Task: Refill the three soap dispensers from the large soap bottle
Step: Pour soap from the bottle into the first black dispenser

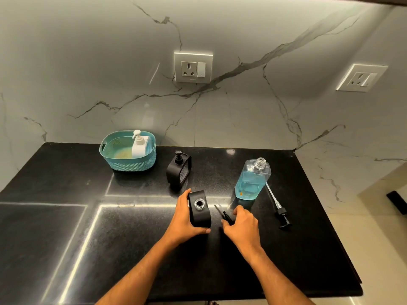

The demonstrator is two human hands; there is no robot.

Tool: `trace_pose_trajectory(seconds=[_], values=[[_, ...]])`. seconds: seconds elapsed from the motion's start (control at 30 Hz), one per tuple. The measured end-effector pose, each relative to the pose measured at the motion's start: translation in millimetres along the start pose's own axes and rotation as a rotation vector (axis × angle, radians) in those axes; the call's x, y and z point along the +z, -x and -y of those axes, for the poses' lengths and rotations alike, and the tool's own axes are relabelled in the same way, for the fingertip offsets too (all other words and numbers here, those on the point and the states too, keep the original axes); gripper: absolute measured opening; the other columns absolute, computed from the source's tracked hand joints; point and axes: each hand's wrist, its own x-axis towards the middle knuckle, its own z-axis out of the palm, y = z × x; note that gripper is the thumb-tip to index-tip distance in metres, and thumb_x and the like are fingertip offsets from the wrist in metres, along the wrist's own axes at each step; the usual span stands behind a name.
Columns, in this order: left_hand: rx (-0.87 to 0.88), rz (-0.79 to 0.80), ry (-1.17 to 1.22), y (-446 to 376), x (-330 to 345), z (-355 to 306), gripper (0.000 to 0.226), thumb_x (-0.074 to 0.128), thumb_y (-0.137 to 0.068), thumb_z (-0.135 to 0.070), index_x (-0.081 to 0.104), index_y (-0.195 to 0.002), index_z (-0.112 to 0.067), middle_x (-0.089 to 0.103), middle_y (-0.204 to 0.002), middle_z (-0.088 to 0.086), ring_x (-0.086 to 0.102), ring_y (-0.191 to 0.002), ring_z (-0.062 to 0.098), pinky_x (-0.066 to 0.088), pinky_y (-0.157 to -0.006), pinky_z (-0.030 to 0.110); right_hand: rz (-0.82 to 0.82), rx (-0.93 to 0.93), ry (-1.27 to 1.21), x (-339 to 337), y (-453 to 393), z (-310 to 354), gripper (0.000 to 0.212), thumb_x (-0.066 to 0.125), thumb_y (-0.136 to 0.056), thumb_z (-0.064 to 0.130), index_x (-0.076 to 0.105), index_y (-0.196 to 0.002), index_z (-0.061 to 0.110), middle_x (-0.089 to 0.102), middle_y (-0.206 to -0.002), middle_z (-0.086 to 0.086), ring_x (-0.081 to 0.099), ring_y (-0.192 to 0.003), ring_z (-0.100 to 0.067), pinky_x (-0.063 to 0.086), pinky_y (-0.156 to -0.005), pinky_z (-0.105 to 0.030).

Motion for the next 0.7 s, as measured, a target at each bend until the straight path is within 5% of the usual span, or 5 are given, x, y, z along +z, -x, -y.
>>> trace_pose_trajectory(seconds=[0.17,0.3,0.53,0.7], values=[[0.018,-0.011,0.006,-2.6,-1.0,0.0,0.132,0.097,-0.048,-0.050,0.014,-0.151,-0.043,0.029,-0.146,-0.025,0.039,-0.141,0.008,0.040,-0.120,0.036,-0.327,0.002,-0.253,-11.0,-6.3,-10.6,0.033,0.085,-0.077,0.031,0.054,-0.085,0.023,0.057,-0.079,0.009,0.058,-0.072,-0.010,0.050,-0.067,-0.029],[0.001,-0.038,0.047,-8.2,-3.1,-2.7,0.132,0.099,-0.048,-0.048,0.020,-0.153,-0.040,0.036,-0.148,-0.019,0.044,-0.139,0.008,0.045,-0.117,0.035,-0.590,-0.019,-0.479,-28.4,-26.3,-27.5,0.048,0.088,-0.071,0.006,0.054,-0.105,0.014,0.055,-0.102,0.001,0.056,-0.088,-0.017,0.054,-0.078,-0.042],[0.041,-0.092,0.102,-24.6,-6.8,-21.6,0.128,0.103,-0.054,-0.023,0.023,-0.154,-0.029,0.037,-0.147,-0.010,0.039,-0.132,-0.018,0.043,-0.097,0.003,-0.259,-0.066,-0.664,-52.4,-78.0,-49.4,0.104,0.087,-0.070,-0.005,0.033,-0.153,0.024,0.040,-0.154,0.006,0.044,-0.141,-0.009,0.040,-0.113,-0.027],[0.061,-0.087,0.094,-30.8,-6.4,-29.7,0.127,0.104,-0.054,-0.025,0.023,-0.152,-0.034,0.035,-0.145,-0.019,0.036,-0.131,-0.022,0.040,-0.097,0.000,-0.028,-0.118,-0.771,-63.7,-103.3,-51.9,0.098,0.087,-0.071,-0.006,0.041,-0.152,0.023,0.054,-0.147,0.003,0.054,-0.134,-0.014,0.052,-0.103,-0.023]])
